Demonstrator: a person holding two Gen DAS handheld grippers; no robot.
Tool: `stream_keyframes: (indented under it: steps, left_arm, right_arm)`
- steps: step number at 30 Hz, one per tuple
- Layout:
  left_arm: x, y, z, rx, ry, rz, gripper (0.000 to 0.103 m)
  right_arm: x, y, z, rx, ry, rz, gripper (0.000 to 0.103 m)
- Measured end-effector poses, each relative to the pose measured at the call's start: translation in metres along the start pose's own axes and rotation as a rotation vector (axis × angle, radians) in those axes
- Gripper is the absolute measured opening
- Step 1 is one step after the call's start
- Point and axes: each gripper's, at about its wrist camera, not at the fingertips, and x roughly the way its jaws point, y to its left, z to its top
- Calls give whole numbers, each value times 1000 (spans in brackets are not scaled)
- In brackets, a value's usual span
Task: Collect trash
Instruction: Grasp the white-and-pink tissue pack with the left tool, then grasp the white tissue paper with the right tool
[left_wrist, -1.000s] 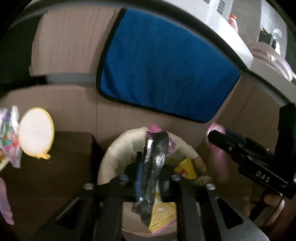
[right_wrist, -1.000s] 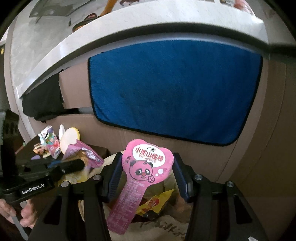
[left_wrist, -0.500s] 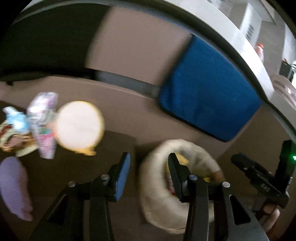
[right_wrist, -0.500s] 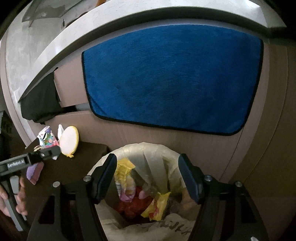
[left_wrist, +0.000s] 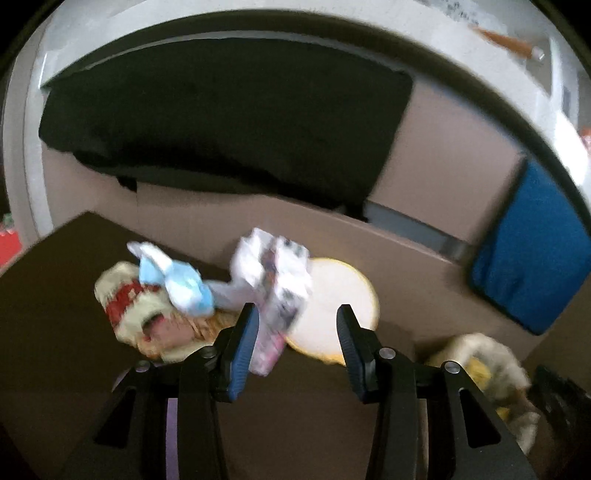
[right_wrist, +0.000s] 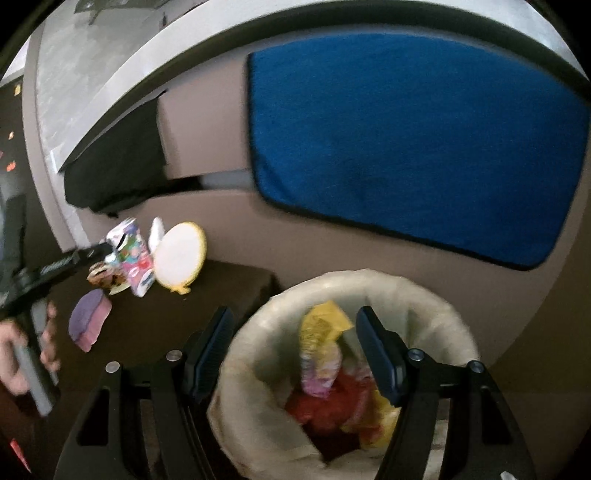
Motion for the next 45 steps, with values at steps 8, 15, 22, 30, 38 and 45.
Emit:
stream_keyframes:
  steps: [8, 15, 22, 30, 38, 45]
  left_arm:
    - [35, 21, 12, -3, 124, 27, 21]
    - [-27, 82, -13, -39, 139, -38, 18]
    - [-103, 150, -27, -149, 111, -127, 18]
    - [-146, 187, -23, -137, -3, -97, 18]
    - [-132, 231, -32, -260, 30, -80, 18]
    - [-132, 236, -40, -273, 35, -84, 18]
  right_arm:
    - [20, 34, 0, -52, 70, 33, 66]
    - [42, 64, 8, -78, 94, 87, 66]
    - [90, 111, 28, -101, 127, 161, 66]
    - [160, 118, 52, -9, 162, 178, 66]
    - [201, 128, 59, -6, 200, 146, 52]
    - [168, 174, 56, -165, 173, 249, 20]
